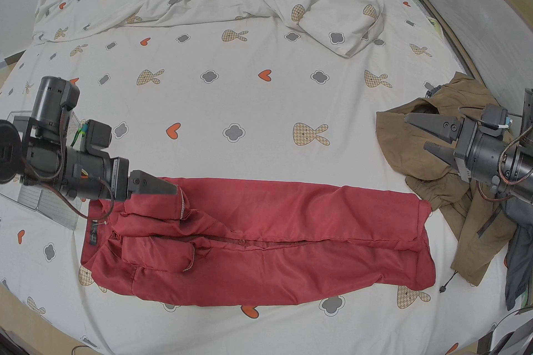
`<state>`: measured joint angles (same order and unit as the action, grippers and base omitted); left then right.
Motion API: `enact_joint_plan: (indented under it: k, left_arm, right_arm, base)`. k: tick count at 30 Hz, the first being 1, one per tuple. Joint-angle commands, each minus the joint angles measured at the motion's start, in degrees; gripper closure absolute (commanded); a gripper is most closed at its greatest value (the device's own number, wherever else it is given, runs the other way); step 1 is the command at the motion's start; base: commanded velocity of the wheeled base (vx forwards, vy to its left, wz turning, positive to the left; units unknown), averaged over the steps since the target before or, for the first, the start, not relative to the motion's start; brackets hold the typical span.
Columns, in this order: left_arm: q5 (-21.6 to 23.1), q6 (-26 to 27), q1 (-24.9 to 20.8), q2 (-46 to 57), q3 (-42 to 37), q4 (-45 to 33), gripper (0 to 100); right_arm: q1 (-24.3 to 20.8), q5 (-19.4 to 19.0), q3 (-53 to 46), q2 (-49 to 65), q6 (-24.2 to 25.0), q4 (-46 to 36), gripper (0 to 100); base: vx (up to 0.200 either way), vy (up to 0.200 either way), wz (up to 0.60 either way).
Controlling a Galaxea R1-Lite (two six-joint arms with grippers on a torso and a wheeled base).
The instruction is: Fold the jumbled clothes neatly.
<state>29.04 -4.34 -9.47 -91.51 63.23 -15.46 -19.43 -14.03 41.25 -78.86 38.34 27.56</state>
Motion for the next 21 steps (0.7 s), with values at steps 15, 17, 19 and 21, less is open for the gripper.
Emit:
enact_joint_plan:
  k: [15,17,19,21]
  left_arm:
    - [-0.12,0.12,2.09,-6.22,-11.38,10.8,0]
    - [-0.12,0.12,2.44,-6.13,-12.52,11.77,0]
    - [-0.12,0.21,2.62,-6.22,-12.87,11.77,0]
    - [-0.12,0.21,2.88,-6.75,-12.7,11.85,0]
  right_arm:
    - [0.27,-0.12,-0.82,-1.56,-0.02,0.03,0]
    - [0.71,-0.03,-0.82,-2.35,-0.02,0.03,0]
    - [0.71,-0.03,-0.82,-2.7,-0.02,0.03,0]
    - [0.62,-0.03,-0.82,-3.23,-0.02,0.03,0]
  base:
    - [0.0,0.0,0.0]
    - [0.0,0.0,0.0]
    - [0.0,0.0,0.0]
    - [0.0,0.0,0.0]
